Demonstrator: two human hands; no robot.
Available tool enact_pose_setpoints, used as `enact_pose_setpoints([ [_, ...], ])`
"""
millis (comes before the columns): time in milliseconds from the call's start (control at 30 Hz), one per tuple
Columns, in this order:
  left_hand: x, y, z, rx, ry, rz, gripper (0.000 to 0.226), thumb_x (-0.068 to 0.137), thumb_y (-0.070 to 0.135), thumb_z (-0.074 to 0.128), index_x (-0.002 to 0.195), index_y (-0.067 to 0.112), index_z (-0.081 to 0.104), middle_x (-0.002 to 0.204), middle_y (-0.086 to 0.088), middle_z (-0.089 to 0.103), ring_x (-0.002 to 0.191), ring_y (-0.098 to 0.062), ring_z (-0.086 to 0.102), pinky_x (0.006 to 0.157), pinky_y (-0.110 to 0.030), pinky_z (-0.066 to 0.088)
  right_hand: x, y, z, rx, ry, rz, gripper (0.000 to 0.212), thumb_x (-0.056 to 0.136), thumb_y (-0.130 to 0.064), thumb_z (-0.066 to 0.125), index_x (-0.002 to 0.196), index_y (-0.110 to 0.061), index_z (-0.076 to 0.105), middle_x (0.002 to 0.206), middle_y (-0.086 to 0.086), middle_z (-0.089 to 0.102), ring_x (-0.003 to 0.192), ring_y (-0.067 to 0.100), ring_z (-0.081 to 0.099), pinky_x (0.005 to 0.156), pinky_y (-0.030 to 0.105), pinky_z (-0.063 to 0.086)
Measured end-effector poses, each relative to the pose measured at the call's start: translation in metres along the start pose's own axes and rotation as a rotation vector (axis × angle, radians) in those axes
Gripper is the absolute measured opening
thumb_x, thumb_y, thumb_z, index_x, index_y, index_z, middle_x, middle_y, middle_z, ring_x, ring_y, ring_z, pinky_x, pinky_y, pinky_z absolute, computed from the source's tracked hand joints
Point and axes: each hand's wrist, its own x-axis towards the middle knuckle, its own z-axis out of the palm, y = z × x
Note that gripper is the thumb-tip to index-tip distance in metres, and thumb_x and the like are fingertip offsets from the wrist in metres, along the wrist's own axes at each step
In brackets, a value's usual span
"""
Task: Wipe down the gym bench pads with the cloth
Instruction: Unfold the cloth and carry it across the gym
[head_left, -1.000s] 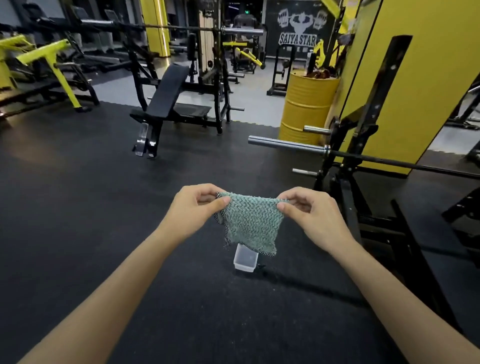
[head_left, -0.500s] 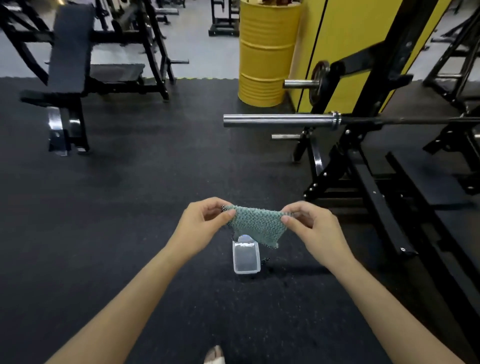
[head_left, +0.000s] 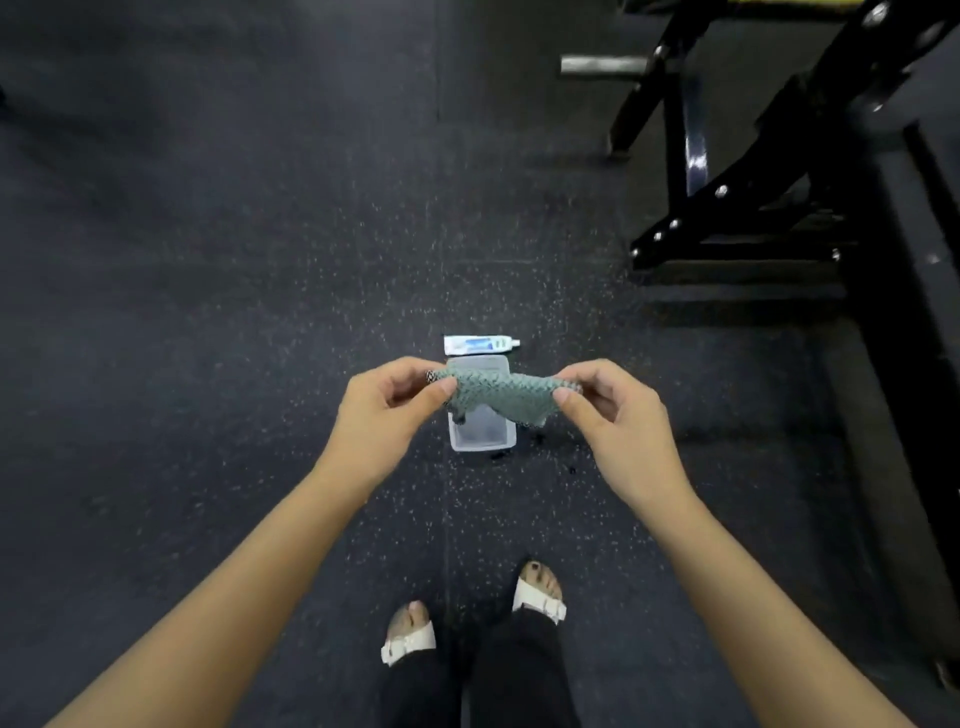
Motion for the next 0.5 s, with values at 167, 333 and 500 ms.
enact_pose_setpoints([
  [167, 0.034, -0.083, 0.027, -0.048, 0.029, -0.086, 0.012, 0.092, 0.004, 0.063, 0.093, 0.013, 0.07, 0.077, 0.014, 0.073, 0.074, 0.007, 0.065, 0.07, -0.007, 0.046, 0.031, 0.083, 0.026, 0.017, -0.05, 0.055, 0.017, 0.095, -0.007, 0.061, 0.09, -0.023, 0.062, 0.086, -0.013, 0.067, 0.082, -0.001, 0.063, 0.079, 0.021, 0.051],
  [333, 0.064, -0.169, 0.053, -0.04, 0.047, -0.146, 0.009, 0.092, 0.005, 0.063, 0.095, 0.01, 0.071, 0.084, 0.008, 0.073, 0.076, 0.005, 0.066, 0.072, -0.008, 0.047, 0.058, 0.165, 0.05, 0.004, -0.104, 0.127, 0.021, 0.096, -0.007, 0.06, 0.088, -0.026, 0.061, 0.09, -0.014, 0.068, 0.083, -0.006, 0.063, 0.075, 0.013, 0.05],
  [500, 0.087, -0.247, 0.071, -0.051, 0.047, -0.202, 0.009, 0.092, 0.005, 0.064, 0.096, 0.01, 0.071, 0.087, 0.004, 0.075, 0.08, 0.0, 0.069, 0.073, -0.01, 0.049, 0.079, 0.238, 0.075, -0.002, -0.144, 0.195, 0.022, 0.096, -0.007, 0.06, 0.088, -0.028, 0.06, 0.092, -0.014, 0.069, 0.083, -0.007, 0.064, 0.073, 0.012, 0.051],
])
